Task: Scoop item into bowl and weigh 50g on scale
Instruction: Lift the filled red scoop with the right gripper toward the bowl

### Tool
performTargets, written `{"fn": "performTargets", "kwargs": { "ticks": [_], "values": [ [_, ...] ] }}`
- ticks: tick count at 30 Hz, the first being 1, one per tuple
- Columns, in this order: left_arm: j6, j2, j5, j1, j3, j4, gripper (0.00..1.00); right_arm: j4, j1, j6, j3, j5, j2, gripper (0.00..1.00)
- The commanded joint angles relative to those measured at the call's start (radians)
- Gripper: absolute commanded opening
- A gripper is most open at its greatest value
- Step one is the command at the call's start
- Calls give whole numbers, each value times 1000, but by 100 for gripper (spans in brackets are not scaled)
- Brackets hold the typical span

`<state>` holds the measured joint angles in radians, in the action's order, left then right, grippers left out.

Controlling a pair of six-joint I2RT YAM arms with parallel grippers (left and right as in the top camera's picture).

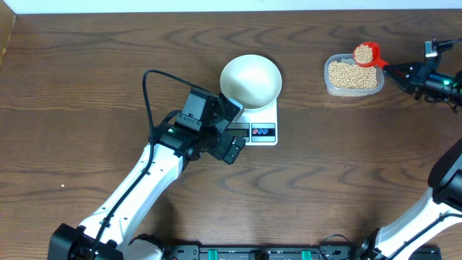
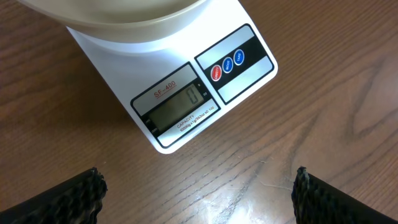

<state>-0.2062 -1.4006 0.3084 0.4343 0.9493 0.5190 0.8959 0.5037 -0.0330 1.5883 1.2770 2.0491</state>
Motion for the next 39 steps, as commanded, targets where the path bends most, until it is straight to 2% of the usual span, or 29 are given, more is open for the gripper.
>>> {"fn": "performTargets", "kwargs": {
  "ticks": [1, 23, 27, 39],
  "values": [
    [2, 11, -6, -4, 2, 0, 98, 2, -51, -5, 6, 69, 4, 1],
    [2, 11, -6, -4, 2, 0, 98, -113, -402, -19, 6, 68, 4, 1],
    [2, 11, -6, -4, 2, 0, 98, -119, -459, -79, 6, 66, 4, 1],
    [2, 11, -6, -4, 2, 0, 98, -122, -570, -107, 6, -48, 4, 1]
  ]
}}
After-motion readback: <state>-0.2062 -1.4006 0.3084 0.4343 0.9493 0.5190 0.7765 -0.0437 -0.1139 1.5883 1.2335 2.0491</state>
